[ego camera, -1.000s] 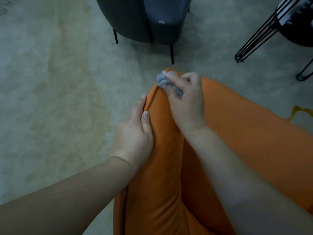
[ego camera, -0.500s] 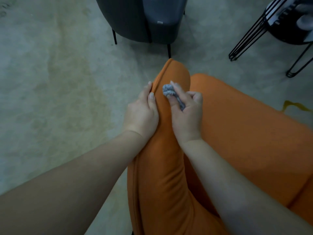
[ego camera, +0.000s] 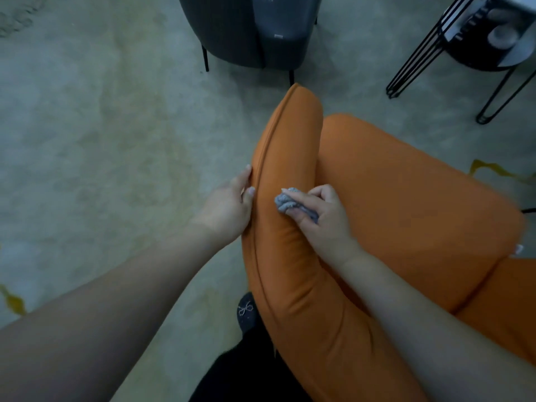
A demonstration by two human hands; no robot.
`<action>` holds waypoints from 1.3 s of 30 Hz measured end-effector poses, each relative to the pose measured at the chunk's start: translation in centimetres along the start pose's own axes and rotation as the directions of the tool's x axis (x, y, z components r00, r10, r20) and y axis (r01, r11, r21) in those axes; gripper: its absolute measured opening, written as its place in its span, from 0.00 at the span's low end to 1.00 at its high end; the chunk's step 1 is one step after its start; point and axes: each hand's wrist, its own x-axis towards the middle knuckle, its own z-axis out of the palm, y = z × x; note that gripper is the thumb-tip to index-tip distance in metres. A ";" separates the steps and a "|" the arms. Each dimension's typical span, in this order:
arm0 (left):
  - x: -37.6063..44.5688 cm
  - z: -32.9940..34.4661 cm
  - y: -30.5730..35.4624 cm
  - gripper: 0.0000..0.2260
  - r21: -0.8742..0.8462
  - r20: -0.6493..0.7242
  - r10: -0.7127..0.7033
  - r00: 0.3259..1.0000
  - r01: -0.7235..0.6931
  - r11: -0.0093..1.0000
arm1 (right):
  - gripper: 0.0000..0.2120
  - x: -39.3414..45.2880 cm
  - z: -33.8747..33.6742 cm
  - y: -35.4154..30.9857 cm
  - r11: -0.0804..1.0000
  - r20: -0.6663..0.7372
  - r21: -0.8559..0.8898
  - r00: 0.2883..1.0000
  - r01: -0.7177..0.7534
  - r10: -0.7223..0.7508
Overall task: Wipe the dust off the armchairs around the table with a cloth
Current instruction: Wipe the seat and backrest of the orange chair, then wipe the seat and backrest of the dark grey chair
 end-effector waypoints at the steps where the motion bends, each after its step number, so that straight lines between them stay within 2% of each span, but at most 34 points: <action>1: -0.8 -0.5 -0.1 0.22 0.072 0.021 0.006 1.000 -0.008 0.997 | 0.18 -0.2 -0.4 -0.1 0.999 -0.001 0.015 0.999 -0.047 0.047; 3: -2.6 -1.8 0.0 0.22 0.174 0.076 0.017 0.997 -0.030 0.984 | 0.18 -1.2 -1.4 -1.4 0.994 -0.015 0.017 0.994 -0.112 0.112; 6: -5.6 -3.6 -0.3 0.22 0.253 0.146 0.040 0.989 -0.076 0.965 | 0.20 -1.6 -2.9 -3.9 0.992 -0.026 0.002 0.992 -0.123 0.123; 10: -8.0 -6.2 -1.8 0.21 0.335 0.152 0.092 0.984 -0.139 0.932 | 0.22 -1.5 -3.4 -7.1 0.988 -0.042 -0.066 0.989 -0.142 0.140; 17: -7.4 -12.4 -6.7 0.22 0.545 0.183 0.157 0.971 -0.233 0.805 | 0.22 0.8 2.4 -13.1 0.975 -0.196 -0.079 0.962 -0.208 0.189; 24: -4.5 -20.2 -13.7 0.22 0.599 0.189 0.215 0.958 -0.286 0.748 | 0.27 4.9 10.4 -18.9 0.964 -0.184 -0.070 0.953 -0.256 0.239; 28: -2.5 -23.0 -16.0 0.22 0.599 0.193 0.204 0.960 -0.280 0.750 | 0.32 7.6 13.1 -20.7 0.941 -0.249 -0.058 0.917 -0.335 0.311; 32: 0.0 -24.4 -16.0 0.22 0.585 0.200 0.218 0.955 -0.295 0.755 | 0.27 10.0 14.1 -21.5 0.924 -0.282 -0.033 0.891 -0.380 0.356; 35: 2.8 -24.9 -15.1 0.22 0.560 0.215 0.226 0.950 -0.310 0.768 | 0.21 12.4 13.4 -21.1 0.924 -0.273 -0.029 0.893 -0.381 0.359; 39: 7.3 -25.3 -13.0 0.22 0.560 0.258 0.251 0.933 -0.356 0.748 | 0.18 16.7 11.3 -19.1 0.909 -0.232 0.023 0.882 -0.417 0.410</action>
